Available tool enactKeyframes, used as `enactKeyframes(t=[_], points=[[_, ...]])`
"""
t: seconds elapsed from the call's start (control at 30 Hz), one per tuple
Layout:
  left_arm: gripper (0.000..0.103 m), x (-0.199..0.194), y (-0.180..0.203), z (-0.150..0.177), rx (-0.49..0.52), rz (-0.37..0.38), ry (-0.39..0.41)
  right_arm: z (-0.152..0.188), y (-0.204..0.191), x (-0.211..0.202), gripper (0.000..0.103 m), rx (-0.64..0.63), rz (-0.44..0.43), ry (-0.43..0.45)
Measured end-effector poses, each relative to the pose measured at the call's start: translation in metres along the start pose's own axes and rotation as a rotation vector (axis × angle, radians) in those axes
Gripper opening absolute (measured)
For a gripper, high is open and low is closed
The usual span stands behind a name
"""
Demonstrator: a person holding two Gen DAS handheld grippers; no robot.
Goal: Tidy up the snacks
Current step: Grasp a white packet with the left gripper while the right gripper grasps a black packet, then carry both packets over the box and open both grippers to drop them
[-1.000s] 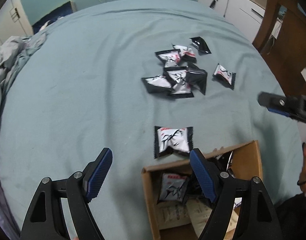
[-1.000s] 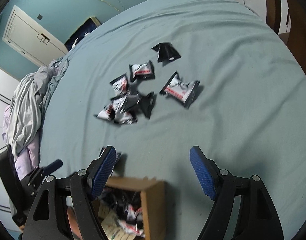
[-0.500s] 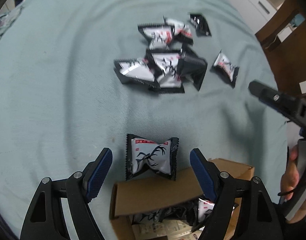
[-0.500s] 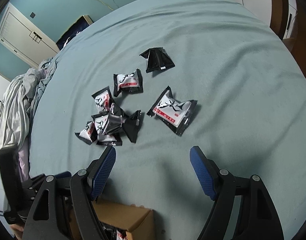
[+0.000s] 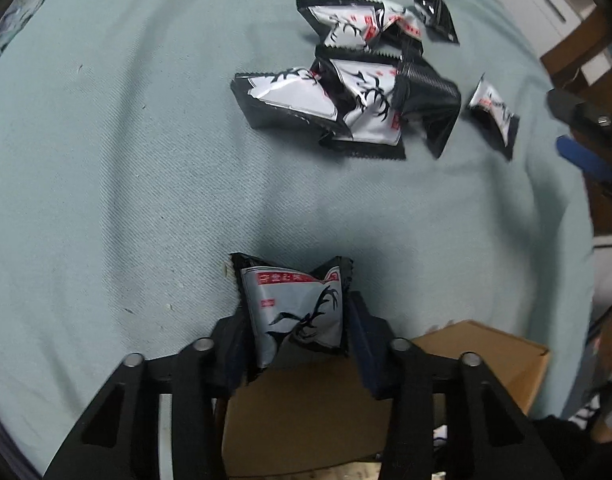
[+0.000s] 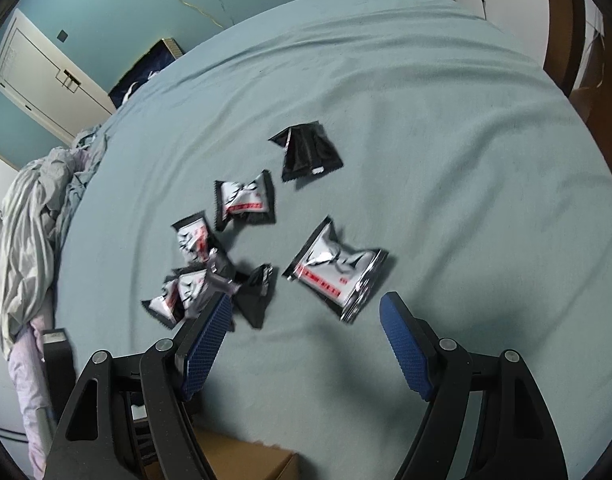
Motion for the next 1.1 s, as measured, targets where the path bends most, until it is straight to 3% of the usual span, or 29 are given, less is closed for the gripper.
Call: enactKeyframes(t=[0.13, 0.3, 0.57, 0.6, 0.63, 0.67, 0.7, 0.73, 0.83, 1.1], points=[[0.036, -0.016, -0.004, 0.000, -0.009, -0.001, 0.042, -0.004, 0.002, 0.019, 0.076, -0.049, 0.059, 0.000], [0.036, -0.054, 0.001, 0.000, 0.009, 0.005, 0.137, -0.004, 0.004, 0.056, 0.076, -0.075, 0.077, -0.064], [0.036, -0.107, -0.007, 0.016, 0.057, 0.001, 0.240, 0.002, -0.015, 0.087, 0.076, -0.241, 0.149, -0.061], [0.036, -0.107, -0.007, 0.016, 0.066, 0.004, 0.243, 0.005, -0.018, 0.088, 0.071, -0.265, 0.161, -0.048], [0.036, -0.109, -0.009, 0.013, 0.076, 0.008, 0.246, 0.007, -0.022, 0.088, 0.055, -0.298, 0.176, -0.029], [0.036, -0.110, -0.009, 0.014, 0.090, 0.007, 0.251, 0.009, -0.025, 0.087, 0.047, -0.318, 0.180, -0.018], [0.036, -0.105, -0.006, 0.011, 0.098, 0.005, 0.256, 0.009, -0.027, 0.086, 0.027, -0.329, 0.173, -0.009], [0.036, -0.105, -0.003, 0.010, 0.108, 0.004, 0.262, 0.010, -0.028, 0.084, 0.014, -0.324, 0.156, -0.012], [0.036, -0.107, -0.002, 0.010, 0.113, 0.019, 0.267, 0.011, -0.023, 0.075, 0.013, -0.270, 0.118, -0.005], [0.036, -0.126, 0.004, 0.037, 0.160, 0.005, 0.320, 0.013, -0.009, -0.003, 0.010, -0.161, 0.043, 0.115]])
Point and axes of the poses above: each gripper's, at about its wrist camera, not at the fingertips, and x roughly the way its jaws point, y to its right, z to its underside, the point moved 1 cm from there along x, roughly the way its jaws point, and after that the axes turned 14 degrees about y, right-handed, at the moved point
